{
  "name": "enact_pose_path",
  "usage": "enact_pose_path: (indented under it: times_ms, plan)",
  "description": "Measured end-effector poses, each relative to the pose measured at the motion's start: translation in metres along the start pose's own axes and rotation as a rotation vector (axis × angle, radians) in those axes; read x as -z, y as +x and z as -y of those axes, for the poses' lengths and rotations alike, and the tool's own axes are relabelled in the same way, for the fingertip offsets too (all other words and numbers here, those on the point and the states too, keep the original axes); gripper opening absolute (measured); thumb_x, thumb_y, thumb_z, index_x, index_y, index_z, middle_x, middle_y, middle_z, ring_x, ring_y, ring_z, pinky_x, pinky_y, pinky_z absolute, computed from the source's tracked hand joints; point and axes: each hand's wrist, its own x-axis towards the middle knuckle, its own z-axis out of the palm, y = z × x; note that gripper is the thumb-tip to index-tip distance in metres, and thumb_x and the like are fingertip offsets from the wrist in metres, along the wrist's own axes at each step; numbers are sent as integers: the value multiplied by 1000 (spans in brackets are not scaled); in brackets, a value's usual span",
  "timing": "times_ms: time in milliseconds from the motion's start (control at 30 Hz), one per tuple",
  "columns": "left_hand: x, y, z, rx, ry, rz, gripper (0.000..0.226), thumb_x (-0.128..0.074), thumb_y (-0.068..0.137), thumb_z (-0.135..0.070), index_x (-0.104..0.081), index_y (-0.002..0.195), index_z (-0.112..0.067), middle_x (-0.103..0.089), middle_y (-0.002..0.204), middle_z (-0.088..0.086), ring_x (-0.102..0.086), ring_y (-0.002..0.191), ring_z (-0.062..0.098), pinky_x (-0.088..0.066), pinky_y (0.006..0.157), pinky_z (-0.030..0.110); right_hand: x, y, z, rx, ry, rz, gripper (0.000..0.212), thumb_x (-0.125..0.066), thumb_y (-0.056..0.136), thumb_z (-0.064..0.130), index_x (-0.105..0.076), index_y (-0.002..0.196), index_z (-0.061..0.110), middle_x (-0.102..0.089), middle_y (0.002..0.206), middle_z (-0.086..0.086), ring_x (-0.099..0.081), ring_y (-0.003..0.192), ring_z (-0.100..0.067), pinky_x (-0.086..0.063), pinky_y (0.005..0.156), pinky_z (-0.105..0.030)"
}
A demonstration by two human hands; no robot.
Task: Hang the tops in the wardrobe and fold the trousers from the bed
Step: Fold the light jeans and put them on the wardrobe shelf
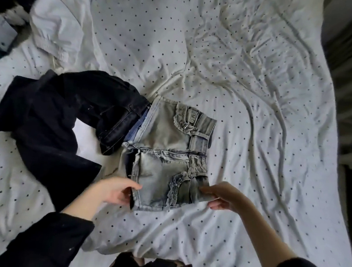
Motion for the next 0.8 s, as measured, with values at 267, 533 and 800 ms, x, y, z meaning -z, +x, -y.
enact_pose_path:
  times_ms: [267,533,800]
  plan:
    - [12,-30,-108,-441,-298,10,25,-43,97,-24,-54,113,-7,-66,101,9,-64,93,23,-45,90,40,30,-18,112,172,390,-105,32,-59,90,34,-66,67,13,-67,62,-2,-59,51,-12,-48,57,-24]
    - [-27,25,-115,-739,489,-387,41,-49,96,-15,-45,136,-10,-48,139,6,-44,127,19,-33,100,25,21,43,101,298,118,-530,40,-64,88,34,-59,113,3,-57,102,-7,-53,90,-21,-43,74,-30]
    - [5,47,-103,-581,384,-785,49,-71,80,-19,-51,121,1,-49,121,24,-46,115,36,-37,98,39,25,57,89,313,288,-281,30,-65,87,23,-65,110,4,-66,100,-10,-59,91,-19,-48,86,-36]
